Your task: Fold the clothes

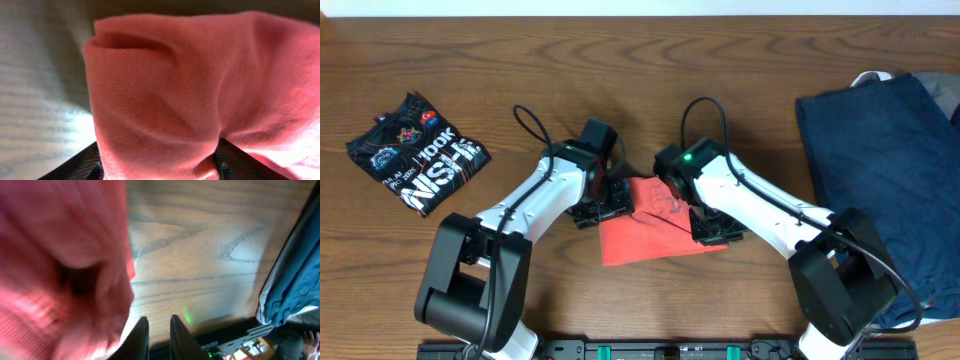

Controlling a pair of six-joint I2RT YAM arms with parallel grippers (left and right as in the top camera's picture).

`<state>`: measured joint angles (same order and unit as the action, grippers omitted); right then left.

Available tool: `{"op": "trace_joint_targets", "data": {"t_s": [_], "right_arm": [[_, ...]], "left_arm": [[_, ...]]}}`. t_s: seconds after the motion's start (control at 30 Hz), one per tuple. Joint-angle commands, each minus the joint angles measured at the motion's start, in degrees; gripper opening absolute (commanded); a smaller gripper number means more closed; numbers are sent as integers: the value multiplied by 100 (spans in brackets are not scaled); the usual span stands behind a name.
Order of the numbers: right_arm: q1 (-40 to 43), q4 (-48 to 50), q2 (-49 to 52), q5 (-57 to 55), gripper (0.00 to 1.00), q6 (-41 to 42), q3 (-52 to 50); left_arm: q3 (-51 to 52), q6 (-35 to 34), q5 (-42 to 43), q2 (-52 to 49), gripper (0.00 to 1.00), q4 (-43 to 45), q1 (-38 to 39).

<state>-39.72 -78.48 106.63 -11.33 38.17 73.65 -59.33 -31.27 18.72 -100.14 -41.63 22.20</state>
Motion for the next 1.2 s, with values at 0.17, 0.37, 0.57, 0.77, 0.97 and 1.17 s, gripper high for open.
{"op": "trace_joint_targets", "data": {"t_s": [0.17, 0.37, 0.57, 0.77, 0.97, 1.17], "right_arm": [[608, 76, -229, -326, 11, 568, -184], [820, 852, -837, 514, 20, -1615, 358], [796, 1390, -975, 1825, 25, -2538, 358], [599, 1716, -595, 1823, 24, -2378, 103], [472, 2371, -120, 1816, 23, -1912, -103], [505, 2382, -4, 1088, 1, -1281, -142]], "left_arm": [[83, -31, -31, 44, 61, -638, 76], [83, -55, -35, 503, 61, -382, 76], [83, -114, -35, 540, 62, -236, 76], [83, -114, -35, 540, 62, -236, 76], [83, -114, -35, 540, 62, -240, 76], [83, -114, -35, 540, 62, -247, 76]]}}
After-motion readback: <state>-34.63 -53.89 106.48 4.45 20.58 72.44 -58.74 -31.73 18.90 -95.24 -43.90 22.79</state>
